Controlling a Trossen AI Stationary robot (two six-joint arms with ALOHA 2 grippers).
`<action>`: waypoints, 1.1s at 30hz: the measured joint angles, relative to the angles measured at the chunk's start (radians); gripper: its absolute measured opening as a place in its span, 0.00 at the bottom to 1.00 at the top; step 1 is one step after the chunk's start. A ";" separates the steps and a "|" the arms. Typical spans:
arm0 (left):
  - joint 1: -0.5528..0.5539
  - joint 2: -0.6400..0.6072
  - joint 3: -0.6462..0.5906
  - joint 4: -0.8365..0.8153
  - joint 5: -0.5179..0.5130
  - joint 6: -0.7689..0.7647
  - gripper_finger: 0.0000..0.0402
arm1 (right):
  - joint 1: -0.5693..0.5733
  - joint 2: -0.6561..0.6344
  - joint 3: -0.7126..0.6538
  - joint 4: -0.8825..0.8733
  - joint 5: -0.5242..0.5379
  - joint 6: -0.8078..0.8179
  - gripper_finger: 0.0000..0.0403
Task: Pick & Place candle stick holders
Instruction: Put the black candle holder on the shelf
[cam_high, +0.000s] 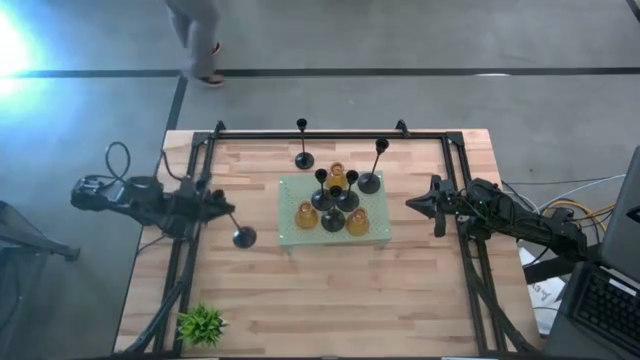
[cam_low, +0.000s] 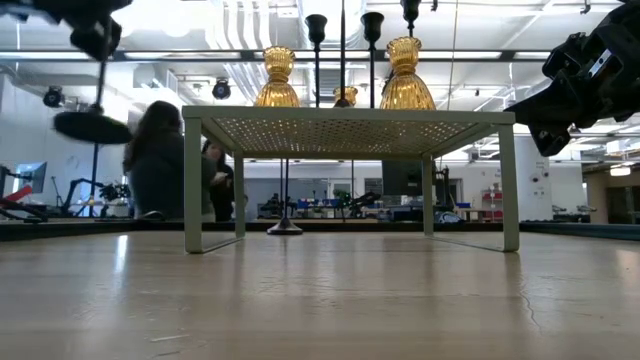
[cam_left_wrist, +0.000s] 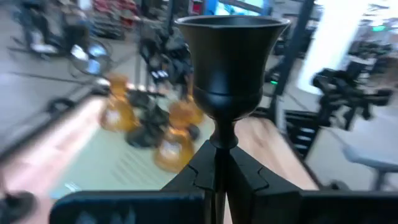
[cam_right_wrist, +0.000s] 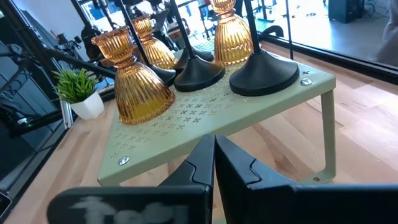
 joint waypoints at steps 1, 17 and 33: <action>0.000 0.022 0.023 0.000 -0.020 0.019 0.04 | 0.000 0.000 0.000 0.000 0.000 0.000 0.02; 0.018 0.428 0.430 -0.091 -0.389 0.261 0.04 | 0.000 0.000 0.000 0.000 0.000 0.000 0.02; 0.396 0.645 0.494 0.155 -0.133 0.355 0.04 | 0.000 0.000 0.000 0.000 0.000 0.000 0.02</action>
